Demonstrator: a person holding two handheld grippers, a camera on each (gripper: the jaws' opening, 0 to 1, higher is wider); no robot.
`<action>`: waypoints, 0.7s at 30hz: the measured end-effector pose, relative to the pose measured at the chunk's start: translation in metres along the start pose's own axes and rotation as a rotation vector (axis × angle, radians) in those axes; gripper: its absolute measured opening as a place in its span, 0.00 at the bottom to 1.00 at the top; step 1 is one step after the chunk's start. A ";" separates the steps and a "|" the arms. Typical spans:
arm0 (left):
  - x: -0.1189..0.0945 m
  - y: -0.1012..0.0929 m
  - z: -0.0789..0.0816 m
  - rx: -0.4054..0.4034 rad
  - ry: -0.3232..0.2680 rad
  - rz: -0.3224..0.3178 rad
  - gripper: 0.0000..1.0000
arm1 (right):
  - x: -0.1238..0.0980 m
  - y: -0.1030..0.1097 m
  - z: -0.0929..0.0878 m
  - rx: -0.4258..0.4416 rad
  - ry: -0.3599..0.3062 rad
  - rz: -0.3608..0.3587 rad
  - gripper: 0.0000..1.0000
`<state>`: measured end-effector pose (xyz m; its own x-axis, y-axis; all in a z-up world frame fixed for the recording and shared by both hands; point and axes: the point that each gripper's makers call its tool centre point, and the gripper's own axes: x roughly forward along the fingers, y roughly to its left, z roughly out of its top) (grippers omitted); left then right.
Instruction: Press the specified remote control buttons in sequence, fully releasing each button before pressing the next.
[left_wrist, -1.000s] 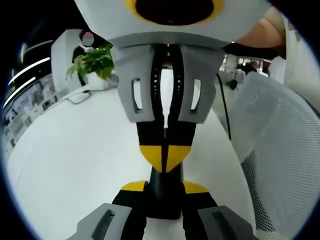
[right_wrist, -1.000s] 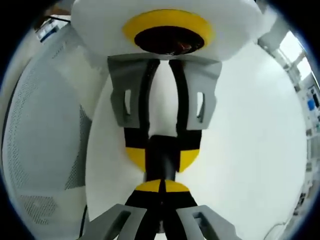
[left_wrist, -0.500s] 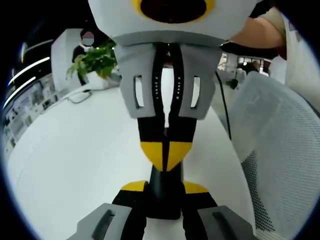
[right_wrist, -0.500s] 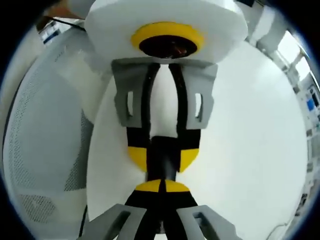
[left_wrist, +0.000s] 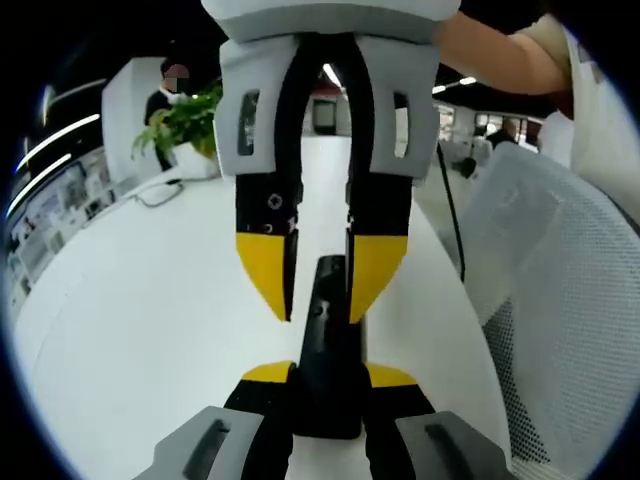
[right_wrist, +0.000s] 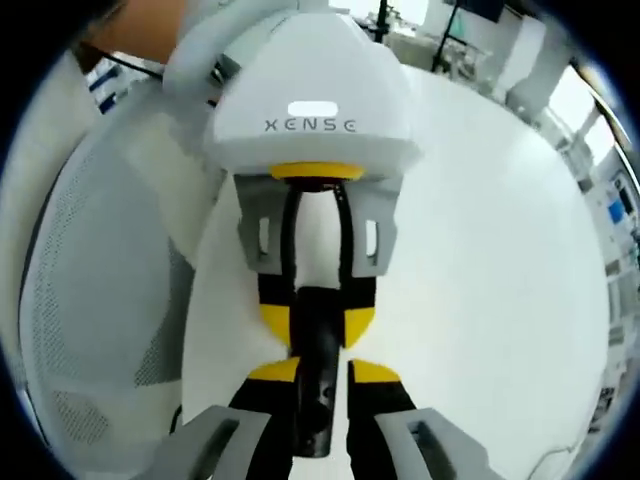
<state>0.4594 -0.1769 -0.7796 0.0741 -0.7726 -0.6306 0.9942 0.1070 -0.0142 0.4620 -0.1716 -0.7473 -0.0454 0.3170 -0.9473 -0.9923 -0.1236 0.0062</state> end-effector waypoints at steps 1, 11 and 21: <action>0.000 0.000 0.000 0.001 0.000 0.000 0.25 | 0.000 0.000 0.001 0.000 -0.002 0.000 0.17; 0.000 -0.001 0.000 0.001 0.002 0.000 0.25 | -0.002 0.006 0.007 -0.023 -0.008 -0.001 0.29; -0.001 -0.001 0.001 0.001 0.001 0.000 0.25 | -0.001 0.004 0.006 -0.019 -0.013 0.003 0.33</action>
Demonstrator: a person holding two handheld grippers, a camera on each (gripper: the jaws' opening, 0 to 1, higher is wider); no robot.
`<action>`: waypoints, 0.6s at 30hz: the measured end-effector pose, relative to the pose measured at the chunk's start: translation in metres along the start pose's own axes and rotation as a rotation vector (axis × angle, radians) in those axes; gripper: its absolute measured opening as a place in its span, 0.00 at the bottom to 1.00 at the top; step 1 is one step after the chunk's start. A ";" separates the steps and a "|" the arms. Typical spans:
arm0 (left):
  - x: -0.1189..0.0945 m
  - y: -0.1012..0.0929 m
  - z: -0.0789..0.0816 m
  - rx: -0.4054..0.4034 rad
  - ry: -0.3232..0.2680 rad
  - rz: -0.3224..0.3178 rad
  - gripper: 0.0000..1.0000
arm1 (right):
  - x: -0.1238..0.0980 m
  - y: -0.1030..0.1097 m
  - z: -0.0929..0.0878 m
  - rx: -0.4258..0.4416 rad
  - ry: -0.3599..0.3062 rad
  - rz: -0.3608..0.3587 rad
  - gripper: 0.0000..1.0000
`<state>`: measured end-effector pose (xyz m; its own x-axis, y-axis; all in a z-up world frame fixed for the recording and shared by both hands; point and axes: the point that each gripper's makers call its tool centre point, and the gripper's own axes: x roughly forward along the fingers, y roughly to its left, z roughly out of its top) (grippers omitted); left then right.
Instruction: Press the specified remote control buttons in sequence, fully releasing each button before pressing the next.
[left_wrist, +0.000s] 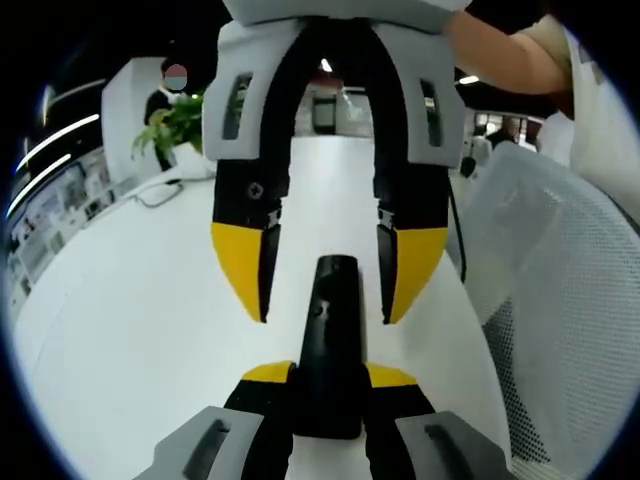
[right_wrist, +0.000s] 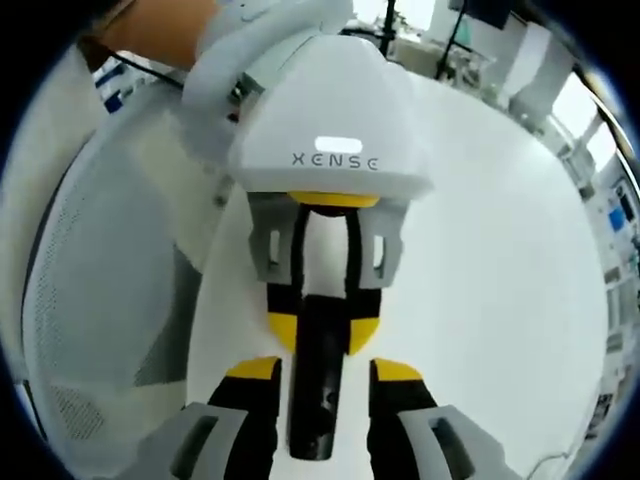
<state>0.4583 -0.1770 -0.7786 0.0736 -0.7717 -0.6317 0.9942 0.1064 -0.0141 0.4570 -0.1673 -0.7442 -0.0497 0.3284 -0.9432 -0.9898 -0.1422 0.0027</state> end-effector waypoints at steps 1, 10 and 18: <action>0.000 0.000 0.000 0.000 0.000 0.000 0.25 | 0.000 0.001 0.000 0.001 0.001 0.002 0.33; 0.000 0.000 0.000 0.000 0.000 -0.001 0.25 | 0.001 0.004 -0.006 0.009 0.009 0.010 0.35; 0.000 0.000 0.000 0.000 0.003 0.000 0.25 | 0.001 0.004 -0.013 0.021 0.015 0.013 0.35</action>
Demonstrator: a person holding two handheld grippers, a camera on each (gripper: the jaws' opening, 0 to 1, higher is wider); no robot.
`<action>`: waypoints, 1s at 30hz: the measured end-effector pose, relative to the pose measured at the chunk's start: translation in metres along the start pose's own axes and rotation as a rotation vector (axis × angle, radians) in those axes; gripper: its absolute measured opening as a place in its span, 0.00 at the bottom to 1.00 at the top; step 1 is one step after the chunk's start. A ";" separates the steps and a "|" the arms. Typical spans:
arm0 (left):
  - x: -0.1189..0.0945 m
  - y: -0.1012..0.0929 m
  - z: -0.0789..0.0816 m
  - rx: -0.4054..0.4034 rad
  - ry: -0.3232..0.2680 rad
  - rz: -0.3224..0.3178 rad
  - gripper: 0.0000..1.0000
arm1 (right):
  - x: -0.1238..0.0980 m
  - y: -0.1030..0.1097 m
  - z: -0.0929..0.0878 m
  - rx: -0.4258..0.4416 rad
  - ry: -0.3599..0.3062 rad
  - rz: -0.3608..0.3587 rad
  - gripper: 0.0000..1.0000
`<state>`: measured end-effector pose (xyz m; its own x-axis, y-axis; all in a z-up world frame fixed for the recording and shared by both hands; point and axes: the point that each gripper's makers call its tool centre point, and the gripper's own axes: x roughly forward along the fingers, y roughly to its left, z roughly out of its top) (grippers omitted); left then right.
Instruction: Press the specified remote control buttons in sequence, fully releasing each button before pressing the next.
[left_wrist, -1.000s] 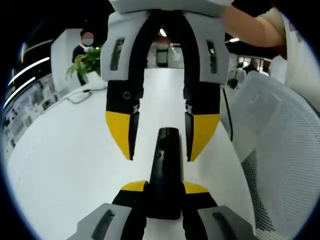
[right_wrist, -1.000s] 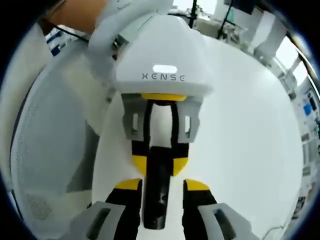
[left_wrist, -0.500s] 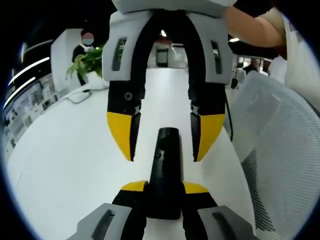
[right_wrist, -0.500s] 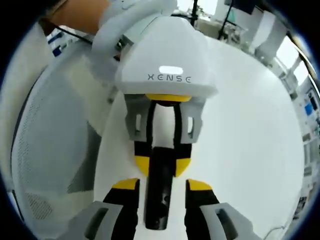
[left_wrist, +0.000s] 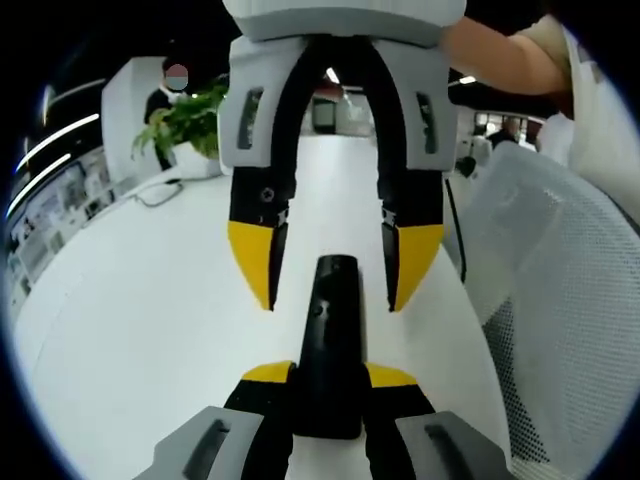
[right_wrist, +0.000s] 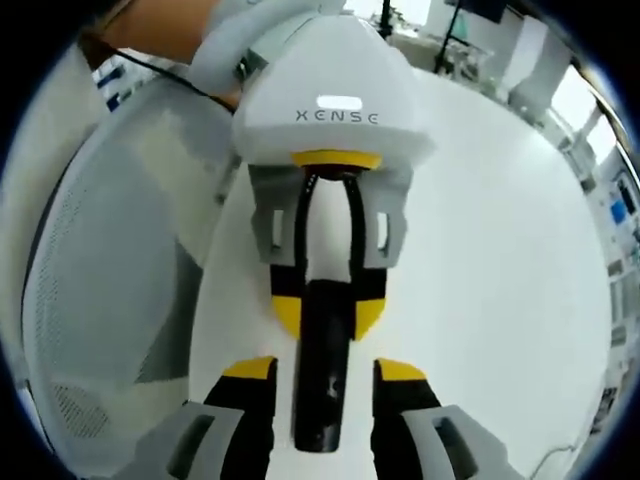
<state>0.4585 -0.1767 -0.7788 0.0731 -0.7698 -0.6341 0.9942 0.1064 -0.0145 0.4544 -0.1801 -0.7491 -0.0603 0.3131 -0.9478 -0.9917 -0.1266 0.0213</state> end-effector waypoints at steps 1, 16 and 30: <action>0.000 0.000 0.000 0.000 0.000 0.000 0.25 | 0.000 0.001 -0.001 0.001 0.002 0.000 0.35; 0.000 0.000 0.000 -0.002 0.002 0.002 0.25 | -0.001 0.004 -0.015 0.025 0.012 0.003 0.36; 0.000 0.000 0.000 -0.001 0.002 0.001 0.25 | -0.002 0.005 -0.037 0.067 0.022 0.002 0.37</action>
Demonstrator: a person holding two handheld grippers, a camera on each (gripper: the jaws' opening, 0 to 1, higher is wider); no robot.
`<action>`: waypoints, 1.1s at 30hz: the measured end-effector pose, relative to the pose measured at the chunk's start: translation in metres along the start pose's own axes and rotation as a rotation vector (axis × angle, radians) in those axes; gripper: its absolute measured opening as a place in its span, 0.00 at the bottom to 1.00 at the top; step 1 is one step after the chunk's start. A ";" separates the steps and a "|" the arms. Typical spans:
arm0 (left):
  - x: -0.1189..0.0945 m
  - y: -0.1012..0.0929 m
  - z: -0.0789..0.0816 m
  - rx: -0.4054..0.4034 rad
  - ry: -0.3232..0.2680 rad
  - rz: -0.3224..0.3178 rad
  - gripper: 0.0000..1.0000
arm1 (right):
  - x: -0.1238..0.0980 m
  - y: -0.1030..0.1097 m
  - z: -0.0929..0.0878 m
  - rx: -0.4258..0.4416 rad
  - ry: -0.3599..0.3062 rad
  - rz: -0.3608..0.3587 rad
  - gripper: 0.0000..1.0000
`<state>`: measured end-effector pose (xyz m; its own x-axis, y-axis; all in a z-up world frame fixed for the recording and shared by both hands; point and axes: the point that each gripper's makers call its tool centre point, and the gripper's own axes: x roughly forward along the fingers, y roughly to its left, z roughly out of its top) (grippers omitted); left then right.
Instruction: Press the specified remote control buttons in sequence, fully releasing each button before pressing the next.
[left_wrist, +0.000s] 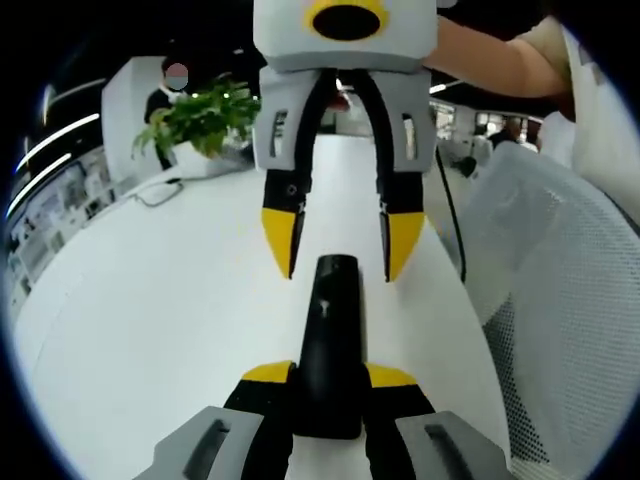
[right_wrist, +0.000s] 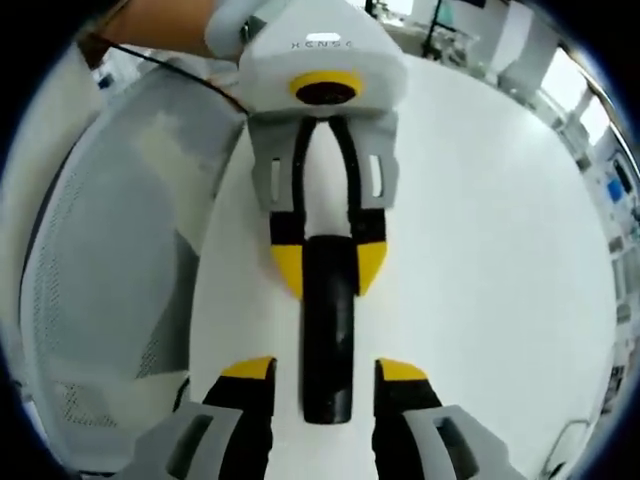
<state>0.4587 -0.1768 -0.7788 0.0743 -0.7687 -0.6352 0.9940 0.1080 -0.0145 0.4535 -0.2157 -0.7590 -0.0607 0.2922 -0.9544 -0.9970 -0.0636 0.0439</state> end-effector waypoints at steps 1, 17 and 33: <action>0.000 0.000 0.000 0.000 0.000 0.000 0.25 | 0.000 0.000 -0.001 0.002 0.000 0.000 0.37; 0.001 0.000 0.000 -0.001 0.003 0.000 0.25 | 0.000 0.001 -0.019 0.043 0.007 -0.002 0.36; 0.002 0.001 -0.001 0.000 0.003 -0.001 0.25 | 0.012 0.003 -0.036 0.072 0.018 0.011 0.34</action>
<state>0.4596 -0.1776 -0.7804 0.0734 -0.7671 -0.6373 0.9941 0.1076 -0.0150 0.4517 -0.2469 -0.7812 -0.0719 0.2741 -0.9590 -0.9972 0.0020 0.0753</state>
